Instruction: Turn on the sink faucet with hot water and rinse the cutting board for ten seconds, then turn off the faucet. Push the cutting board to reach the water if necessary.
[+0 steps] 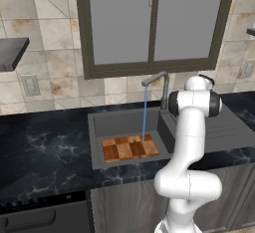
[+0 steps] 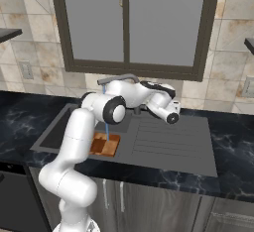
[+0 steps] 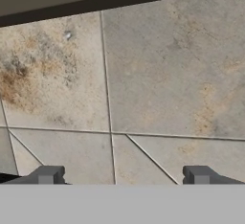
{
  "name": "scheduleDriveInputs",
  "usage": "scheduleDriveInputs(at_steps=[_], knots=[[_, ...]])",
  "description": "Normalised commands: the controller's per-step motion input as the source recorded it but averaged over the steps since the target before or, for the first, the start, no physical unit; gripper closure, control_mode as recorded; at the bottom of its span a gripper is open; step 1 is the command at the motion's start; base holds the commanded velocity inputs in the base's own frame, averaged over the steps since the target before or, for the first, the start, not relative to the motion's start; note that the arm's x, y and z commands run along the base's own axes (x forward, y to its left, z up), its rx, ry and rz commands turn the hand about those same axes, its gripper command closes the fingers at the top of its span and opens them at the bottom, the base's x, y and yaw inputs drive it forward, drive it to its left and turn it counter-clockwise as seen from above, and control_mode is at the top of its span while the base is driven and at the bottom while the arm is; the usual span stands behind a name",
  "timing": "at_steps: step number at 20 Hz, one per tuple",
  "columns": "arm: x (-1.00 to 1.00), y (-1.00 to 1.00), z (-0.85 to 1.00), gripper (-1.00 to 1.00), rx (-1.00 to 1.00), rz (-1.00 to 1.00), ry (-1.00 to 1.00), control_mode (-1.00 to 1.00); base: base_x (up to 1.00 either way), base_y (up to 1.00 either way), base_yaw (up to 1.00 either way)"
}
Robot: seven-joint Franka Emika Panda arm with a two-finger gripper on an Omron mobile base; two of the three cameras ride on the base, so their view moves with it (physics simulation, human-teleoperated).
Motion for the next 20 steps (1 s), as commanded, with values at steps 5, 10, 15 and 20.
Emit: scheduleDriveInputs(at_steps=[5,10,15,20], knots=[[0.00,0.10,0.00,-1.00,0.00,0.00,0.00,-1.00,0.00,0.00,0.00],[0.00,0.13,0.00,-1.00,0.00,0.00,0.00,-1.00,0.00,0.00,0.00],[0.00,0.11,0.00,-1.00,0.00,0.00,0.00,-1.00,0.00,0.00,0.00],[0.01,0.12,0.00,-1.00,0.00,0.00,0.00,-1.00,0.00,0.00,0.00]])
